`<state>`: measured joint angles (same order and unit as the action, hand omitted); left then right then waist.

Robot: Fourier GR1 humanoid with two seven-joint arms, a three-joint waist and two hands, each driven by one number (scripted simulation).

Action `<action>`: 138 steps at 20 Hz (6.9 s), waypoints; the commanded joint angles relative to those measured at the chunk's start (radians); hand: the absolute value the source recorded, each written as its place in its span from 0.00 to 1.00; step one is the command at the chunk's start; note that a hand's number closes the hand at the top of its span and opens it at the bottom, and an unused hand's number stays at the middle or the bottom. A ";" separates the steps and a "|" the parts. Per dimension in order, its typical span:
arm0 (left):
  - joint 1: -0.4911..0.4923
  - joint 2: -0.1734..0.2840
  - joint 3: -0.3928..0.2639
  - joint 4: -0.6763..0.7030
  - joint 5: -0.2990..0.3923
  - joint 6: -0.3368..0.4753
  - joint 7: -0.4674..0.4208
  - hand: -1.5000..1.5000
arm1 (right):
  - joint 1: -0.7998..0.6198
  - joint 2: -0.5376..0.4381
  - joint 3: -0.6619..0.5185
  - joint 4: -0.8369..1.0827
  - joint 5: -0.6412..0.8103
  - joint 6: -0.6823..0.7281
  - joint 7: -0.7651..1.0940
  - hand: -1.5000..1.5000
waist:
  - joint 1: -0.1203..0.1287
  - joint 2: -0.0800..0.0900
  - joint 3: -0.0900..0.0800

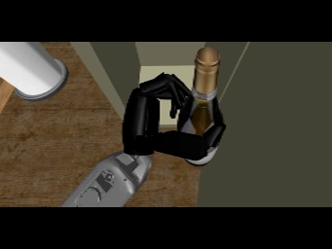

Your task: Pick up the wine, place it into the cabinet and close the cabinet

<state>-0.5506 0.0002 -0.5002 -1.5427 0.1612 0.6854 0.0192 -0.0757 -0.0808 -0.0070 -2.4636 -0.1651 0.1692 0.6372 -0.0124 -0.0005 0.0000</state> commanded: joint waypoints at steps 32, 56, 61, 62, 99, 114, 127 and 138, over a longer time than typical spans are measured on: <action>-0.064 0.000 0.125 0.441 0.191 -0.023 -0.427 1.00 | -0.001 0.003 -0.019 -0.092 -0.084 -0.012 0.051 0.00 | 0.000 0.000 0.000; -0.398 0.000 0.270 0.924 0.277 -0.090 -0.526 1.00 | 0.051 0.018 0.018 -0.106 -0.080 0.014 0.020 0.00 | -0.021 0.002 0.000; -0.441 0.000 0.376 1.099 0.253 -0.158 -0.657 1.00 | 0.103 0.025 0.014 -0.070 -0.096 0.047 -0.042 0.00 | -0.023 0.007 0.000; -0.453 0.000 0.377 1.134 0.258 -0.140 -0.698 1.00 | 0.039 0.023 -0.007 -0.068 -0.111 0.019 -0.019 0.00 | -0.036 0.012 -0.001; -0.566 0.027 0.550 1.445 0.319 -0.216 -0.785 0.00 | 0.025 0.036 0.059 -0.023 -0.072 0.024 -0.050 0.00 | -0.061 0.025 0.000; -0.489 0.045 0.567 1.435 0.302 -0.204 -0.877 0.00 | 0.060 0.016 0.048 -0.049 -0.086 0.045 -0.056 0.00 | -0.058 0.022 -0.001; -0.521 0.005 0.546 1.440 0.261 -0.273 -0.885 0.00 | -0.038 0.043 0.073 -0.016 -0.054 -0.023 0.003 0.00 | -0.047 0.020 -0.001; -0.485 0.000 0.553 1.427 0.297 -0.362 -0.905 0.00 | -0.005 0.024 0.036 0.009 -0.100 0.025 -0.048 0.00 | -0.046 0.016 -0.001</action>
<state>-1.0966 -0.0022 0.0256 -0.1156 0.4255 0.3465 -0.8597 -0.1024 -0.0440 0.0636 -2.4100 -0.1852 0.1795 0.5853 -0.0729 0.0209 -0.0003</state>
